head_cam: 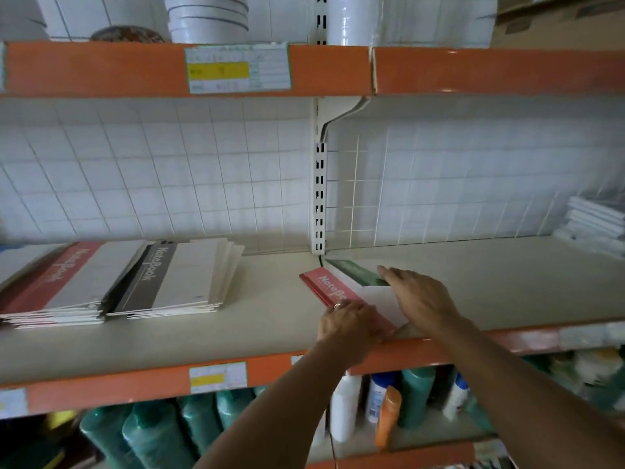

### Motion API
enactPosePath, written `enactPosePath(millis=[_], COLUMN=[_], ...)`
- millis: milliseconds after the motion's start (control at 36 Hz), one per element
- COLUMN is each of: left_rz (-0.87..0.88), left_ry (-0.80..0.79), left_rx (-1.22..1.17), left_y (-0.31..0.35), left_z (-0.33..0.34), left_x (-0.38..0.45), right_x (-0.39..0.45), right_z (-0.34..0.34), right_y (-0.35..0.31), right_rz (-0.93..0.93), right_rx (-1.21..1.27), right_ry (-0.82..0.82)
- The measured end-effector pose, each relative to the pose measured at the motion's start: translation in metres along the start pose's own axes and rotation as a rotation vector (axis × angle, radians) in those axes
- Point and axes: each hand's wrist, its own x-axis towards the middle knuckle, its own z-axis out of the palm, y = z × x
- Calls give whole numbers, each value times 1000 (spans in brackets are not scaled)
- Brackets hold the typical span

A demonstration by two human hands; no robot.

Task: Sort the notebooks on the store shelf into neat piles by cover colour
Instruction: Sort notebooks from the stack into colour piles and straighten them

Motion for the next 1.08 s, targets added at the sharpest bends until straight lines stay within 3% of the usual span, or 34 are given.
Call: enactPosePath(millis=[111, 306, 444, 667, 750, 972, 1083], left_rz=[-100, -124, -3, 184, 54, -35, 6], left_ry=[-41, -60, -118, -24, 53, 96, 236], left_rx=[-38, 128, 265, 621, 400, 301, 267], left_y=[1, -16, -21, -40, -43, -53, -62], left_z=[6, -4, -10, -22, -25, -12, -15], left_x=[9, 15, 16, 2, 2, -1, -7], right_x=[-4, -2, -6, 3, 9, 4, 3], right_z=[9, 18, 25, 12, 6, -5, -8], right_y=[10, 4, -2, -8, -13, -17, -14], right_rz=[31, 32, -61, -26, -3, -22, -51], right_rx=[40, 106, 243, 245, 283, 270, 265], right_ry=[-44, -24, 6, 42, 60, 14, 34])
